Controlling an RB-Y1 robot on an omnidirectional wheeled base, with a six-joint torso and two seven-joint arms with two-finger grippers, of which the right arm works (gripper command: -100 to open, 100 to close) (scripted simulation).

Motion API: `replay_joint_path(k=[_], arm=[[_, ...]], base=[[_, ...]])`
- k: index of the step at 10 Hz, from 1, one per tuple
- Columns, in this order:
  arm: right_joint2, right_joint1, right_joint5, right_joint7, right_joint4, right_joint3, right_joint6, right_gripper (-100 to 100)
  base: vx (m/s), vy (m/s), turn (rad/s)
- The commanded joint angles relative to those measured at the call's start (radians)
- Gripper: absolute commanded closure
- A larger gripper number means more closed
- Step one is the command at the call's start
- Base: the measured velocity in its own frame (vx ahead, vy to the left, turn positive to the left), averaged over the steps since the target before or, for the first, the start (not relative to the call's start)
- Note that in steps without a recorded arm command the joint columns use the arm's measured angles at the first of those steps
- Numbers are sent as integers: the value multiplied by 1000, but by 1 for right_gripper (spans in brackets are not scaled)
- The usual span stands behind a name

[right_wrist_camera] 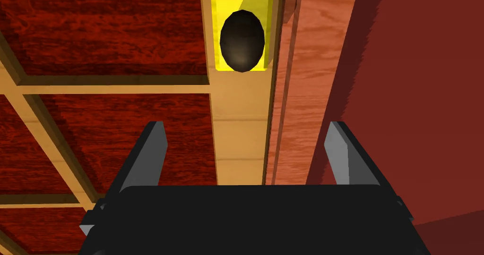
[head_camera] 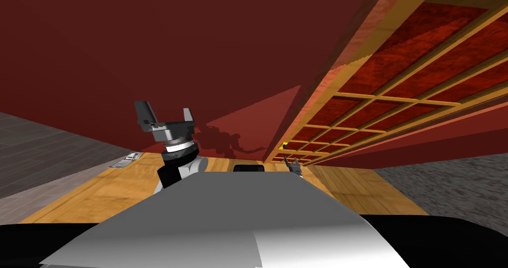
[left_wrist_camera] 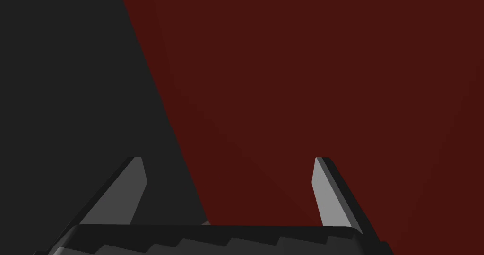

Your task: Pull the door open

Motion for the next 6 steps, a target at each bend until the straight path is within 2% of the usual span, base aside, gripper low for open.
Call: replay_joint_path(k=[1, 5, 6], arm=[[1, -11, -2, 4, 1, -2, 12, -100], [4, -40, -8, 12, 8, -7, 40, -100], [5, -28, -5, 10, 10, -3, 30, -100]], base=[[200, 0, 44], [199, -21, 26], [50, 0, -41]])
